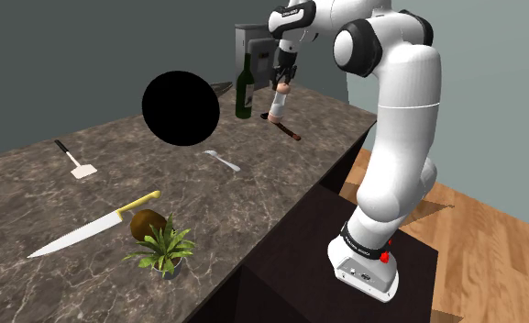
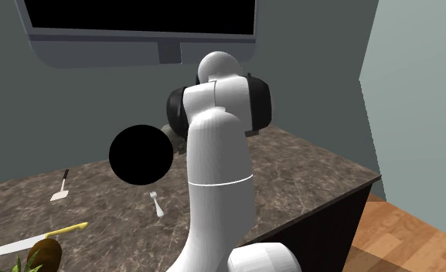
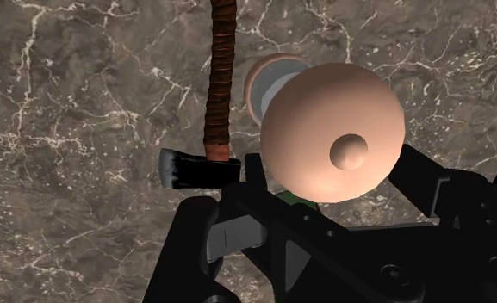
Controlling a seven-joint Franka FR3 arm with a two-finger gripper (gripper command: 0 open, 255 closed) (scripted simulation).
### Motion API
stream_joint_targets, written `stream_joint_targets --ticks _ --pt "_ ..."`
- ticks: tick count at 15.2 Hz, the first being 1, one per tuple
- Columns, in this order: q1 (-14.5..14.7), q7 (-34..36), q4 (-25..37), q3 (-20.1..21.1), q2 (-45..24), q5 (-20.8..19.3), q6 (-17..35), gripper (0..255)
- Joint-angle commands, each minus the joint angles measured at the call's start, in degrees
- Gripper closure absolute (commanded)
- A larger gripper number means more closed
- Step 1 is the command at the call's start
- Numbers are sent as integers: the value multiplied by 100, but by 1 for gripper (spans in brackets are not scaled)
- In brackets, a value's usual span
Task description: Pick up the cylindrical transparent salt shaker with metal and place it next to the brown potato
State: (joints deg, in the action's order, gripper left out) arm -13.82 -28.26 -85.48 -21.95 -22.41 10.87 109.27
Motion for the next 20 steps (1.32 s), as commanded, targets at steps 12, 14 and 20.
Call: stream_joint_targets --ticks 12,14,20 --pt "-76 87 997 -28 4 -33 -991 255" --pt "-100 95 1192 -30 -23 -26 -1160 255" --pt "403 564 229 30 767 -350 -914 255"
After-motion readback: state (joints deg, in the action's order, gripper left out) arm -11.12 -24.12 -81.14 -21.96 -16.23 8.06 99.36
